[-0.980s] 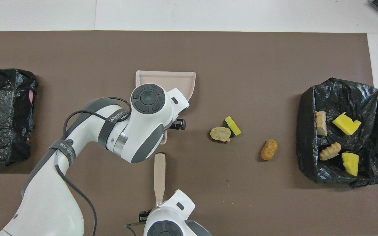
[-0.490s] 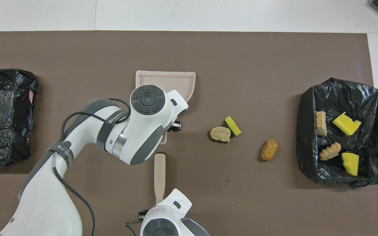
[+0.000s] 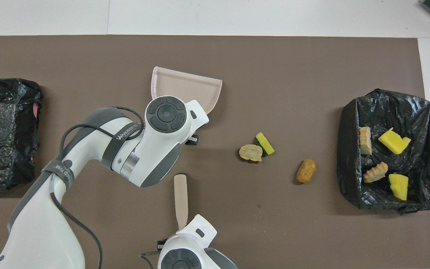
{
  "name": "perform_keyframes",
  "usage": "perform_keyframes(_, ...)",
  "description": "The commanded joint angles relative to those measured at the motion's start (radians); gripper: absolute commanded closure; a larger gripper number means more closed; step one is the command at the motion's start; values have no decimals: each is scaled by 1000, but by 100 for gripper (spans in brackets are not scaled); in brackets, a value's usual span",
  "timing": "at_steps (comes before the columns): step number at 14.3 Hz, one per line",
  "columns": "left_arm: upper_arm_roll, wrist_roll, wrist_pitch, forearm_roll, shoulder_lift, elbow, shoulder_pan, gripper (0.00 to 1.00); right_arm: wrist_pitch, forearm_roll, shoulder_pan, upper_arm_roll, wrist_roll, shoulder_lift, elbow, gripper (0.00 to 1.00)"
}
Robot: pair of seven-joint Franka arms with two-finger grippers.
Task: Sweep and dump trash in bin
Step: 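Grasp the dustpan with the left gripper and lift it toward the near bin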
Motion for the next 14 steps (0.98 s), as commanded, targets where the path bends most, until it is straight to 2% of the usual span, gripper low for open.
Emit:
perform_keyframes(1, 4, 105, -14, 22, -37, 5, 42, 100, -17, -17, -3, -1, 7, 12, 20, 100)
perform_keyframes(5, 2, 384, -49, 21, -120, 0, 135, 100, -153, -18, -23, -11, -8, -66, 22, 100)
perform_keyframes(7, 2, 545, -94, 18, -175, -3, 203, 100, -234, -18, -76, -10, -42, -132, 22, 100)
perform_keyframes(10, 2, 767, -161, 16, -218, -1, 278, 100, -368, -18, -153, -11, -77, -223, 31, 100)
perform_keyframes(14, 4, 1141, -226, 16, -235, -14, 318, 100, -618, -96, -248, -16, -51, -244, 137, 100)
